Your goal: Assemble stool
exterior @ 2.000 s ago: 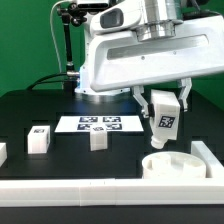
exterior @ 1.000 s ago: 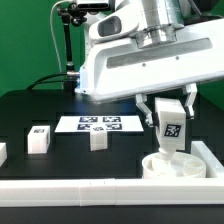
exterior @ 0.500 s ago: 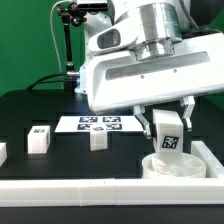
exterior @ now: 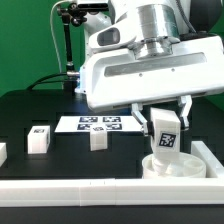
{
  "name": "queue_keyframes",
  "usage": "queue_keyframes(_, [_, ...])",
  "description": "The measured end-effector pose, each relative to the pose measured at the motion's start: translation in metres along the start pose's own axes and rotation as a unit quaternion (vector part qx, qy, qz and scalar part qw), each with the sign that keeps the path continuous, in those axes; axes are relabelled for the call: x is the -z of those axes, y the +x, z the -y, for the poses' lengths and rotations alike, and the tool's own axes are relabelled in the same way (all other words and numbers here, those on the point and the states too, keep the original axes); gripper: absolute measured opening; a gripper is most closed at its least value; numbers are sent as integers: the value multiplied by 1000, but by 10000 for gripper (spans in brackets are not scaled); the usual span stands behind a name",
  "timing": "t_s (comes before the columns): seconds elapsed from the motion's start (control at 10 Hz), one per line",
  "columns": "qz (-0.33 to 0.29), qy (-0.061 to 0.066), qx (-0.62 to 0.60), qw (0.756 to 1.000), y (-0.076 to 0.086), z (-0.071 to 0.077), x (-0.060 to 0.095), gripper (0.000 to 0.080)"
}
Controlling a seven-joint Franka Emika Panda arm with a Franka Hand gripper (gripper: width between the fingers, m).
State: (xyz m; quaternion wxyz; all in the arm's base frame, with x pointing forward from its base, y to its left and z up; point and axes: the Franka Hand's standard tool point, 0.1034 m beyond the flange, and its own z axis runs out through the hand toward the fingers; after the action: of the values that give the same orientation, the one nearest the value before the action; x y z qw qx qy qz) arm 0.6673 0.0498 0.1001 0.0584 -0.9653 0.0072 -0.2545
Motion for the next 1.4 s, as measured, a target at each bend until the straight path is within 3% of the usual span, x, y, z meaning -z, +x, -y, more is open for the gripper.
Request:
queue_keyframes(0.6, [-2,0,6,1000,1,-1,1,325])
queue_keyframes(0.9, [6,6,9,1000,-10,11,-1,325])
queue_keyframes(1.4, [8,6,10,1000,-11,10,-2,325])
